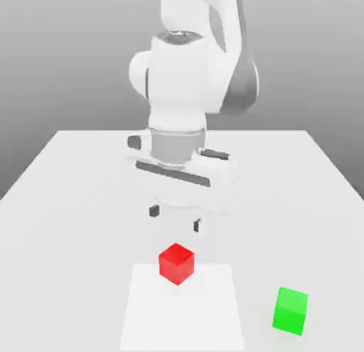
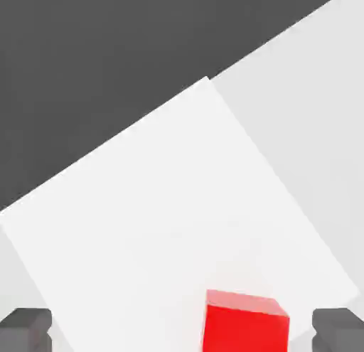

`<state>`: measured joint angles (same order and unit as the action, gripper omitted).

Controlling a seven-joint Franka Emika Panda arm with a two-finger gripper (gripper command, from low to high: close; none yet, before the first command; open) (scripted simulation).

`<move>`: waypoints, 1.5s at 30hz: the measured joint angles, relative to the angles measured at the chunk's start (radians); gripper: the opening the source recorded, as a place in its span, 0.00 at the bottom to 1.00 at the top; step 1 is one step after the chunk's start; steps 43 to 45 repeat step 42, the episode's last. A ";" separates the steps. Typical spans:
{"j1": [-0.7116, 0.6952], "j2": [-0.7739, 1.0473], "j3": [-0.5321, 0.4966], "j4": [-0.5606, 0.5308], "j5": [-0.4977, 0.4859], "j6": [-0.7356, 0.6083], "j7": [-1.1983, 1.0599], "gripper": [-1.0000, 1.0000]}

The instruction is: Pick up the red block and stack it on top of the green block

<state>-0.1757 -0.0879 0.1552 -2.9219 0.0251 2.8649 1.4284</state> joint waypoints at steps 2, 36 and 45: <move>0.009 0.101 -0.025 -0.002 -0.046 0.081 0.050 0.50; 0.347 0.252 0.074 0.419 -0.106 -0.203 -0.538 0.00; 0.371 0.350 0.043 0.429 -0.159 -0.118 -0.506 1.00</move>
